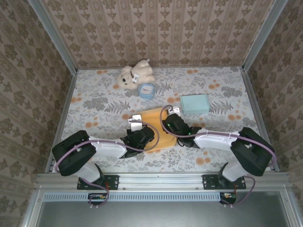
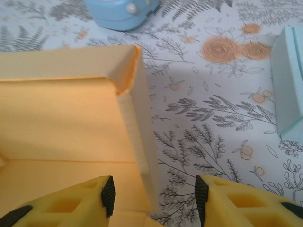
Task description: Fold the paper box
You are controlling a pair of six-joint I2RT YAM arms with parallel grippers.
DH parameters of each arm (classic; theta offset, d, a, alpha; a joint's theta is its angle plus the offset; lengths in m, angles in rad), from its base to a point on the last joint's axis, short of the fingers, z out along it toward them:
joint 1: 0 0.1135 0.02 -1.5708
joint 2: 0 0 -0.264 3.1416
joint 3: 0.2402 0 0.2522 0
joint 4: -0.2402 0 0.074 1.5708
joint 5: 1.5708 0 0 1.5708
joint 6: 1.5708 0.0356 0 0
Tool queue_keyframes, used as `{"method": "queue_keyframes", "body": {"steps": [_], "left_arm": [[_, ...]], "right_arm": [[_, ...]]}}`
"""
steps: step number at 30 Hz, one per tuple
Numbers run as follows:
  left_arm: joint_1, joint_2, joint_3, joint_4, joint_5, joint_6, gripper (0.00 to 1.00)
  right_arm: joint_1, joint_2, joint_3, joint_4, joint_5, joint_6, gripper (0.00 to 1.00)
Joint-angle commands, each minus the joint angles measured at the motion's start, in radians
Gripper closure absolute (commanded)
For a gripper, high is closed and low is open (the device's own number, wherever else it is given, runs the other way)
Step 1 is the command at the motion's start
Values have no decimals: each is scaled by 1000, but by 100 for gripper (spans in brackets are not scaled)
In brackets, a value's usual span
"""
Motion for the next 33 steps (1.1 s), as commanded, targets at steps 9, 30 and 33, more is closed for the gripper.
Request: {"method": "queue_keyframes", "body": {"steps": [9, 30, 33], "left_arm": [[23, 24, -38, 172, 53, 140, 100], [24, 144, -194, 761, 363, 667, 100], [24, 167, -193, 762, 364, 672, 100]], "right_arm": [[8, -269, -59, -151, -30, 3, 47], [-37, -408, -94, -217, -71, 1, 40], [-37, -406, -113, -211, -51, 8, 40]]}}
